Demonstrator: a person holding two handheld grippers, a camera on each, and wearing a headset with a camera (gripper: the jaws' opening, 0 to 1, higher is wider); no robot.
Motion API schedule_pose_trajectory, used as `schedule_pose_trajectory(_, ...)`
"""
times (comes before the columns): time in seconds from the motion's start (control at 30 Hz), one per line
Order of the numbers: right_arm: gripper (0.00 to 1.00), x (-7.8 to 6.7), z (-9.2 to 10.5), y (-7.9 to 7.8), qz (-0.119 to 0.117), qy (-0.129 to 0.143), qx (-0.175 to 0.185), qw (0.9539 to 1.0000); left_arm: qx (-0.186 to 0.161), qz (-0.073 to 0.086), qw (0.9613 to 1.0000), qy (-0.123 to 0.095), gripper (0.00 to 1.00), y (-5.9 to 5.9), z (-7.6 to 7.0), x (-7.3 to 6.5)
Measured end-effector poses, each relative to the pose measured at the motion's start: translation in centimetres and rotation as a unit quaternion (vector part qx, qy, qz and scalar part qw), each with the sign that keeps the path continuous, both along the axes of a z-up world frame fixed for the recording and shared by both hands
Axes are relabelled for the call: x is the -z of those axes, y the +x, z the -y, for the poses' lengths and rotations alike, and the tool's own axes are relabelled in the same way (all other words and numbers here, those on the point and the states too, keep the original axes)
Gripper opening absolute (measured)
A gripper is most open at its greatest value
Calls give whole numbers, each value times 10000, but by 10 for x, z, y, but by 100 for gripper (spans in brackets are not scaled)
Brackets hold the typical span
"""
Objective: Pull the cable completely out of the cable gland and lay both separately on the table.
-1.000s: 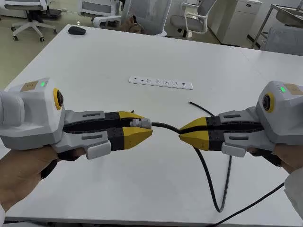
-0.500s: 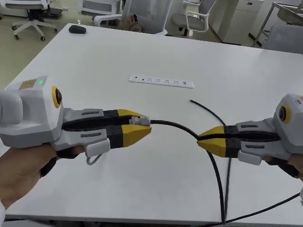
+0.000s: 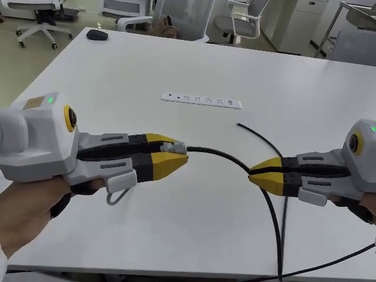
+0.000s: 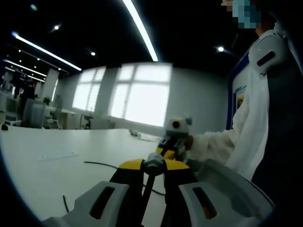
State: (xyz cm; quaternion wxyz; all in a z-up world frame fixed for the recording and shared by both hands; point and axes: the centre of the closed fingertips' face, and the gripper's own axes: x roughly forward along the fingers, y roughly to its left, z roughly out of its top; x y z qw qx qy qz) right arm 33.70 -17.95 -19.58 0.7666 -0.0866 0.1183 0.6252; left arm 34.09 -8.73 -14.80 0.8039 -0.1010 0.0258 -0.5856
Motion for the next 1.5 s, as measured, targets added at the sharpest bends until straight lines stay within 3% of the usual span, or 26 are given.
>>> schedule_pose_trajectory(0.2, 5, -3, -5, -4, -52, 58, -83, 9999, -58, -6, 10000, -20, 17, 2, -2, 0)
schedule_pose_trajectory(0.33, 22, -6, -14, -5, -79, 66, -99, 9999, 32, 15, 10000, 81, 17, -1, 2, 3)
schedule_pose_trajectory(0.43, 25, -12, -23, -7, -93, 182, -152, 9997, 82, 7, 9999, 93, 17, -2, 4, 4)
schedule_pose_trajectory(0.83, 23, -35, -61, -8, 17, 592, -454, 9972, 112, -17, 9999, 95, 17, -2, 2, 4)
schedule_pose_trajectory(1.5, 6, -37, -85, -2, 122, 421, -705, 9965, 41, 58, 10000, 37, 17, 4, 0, 1)
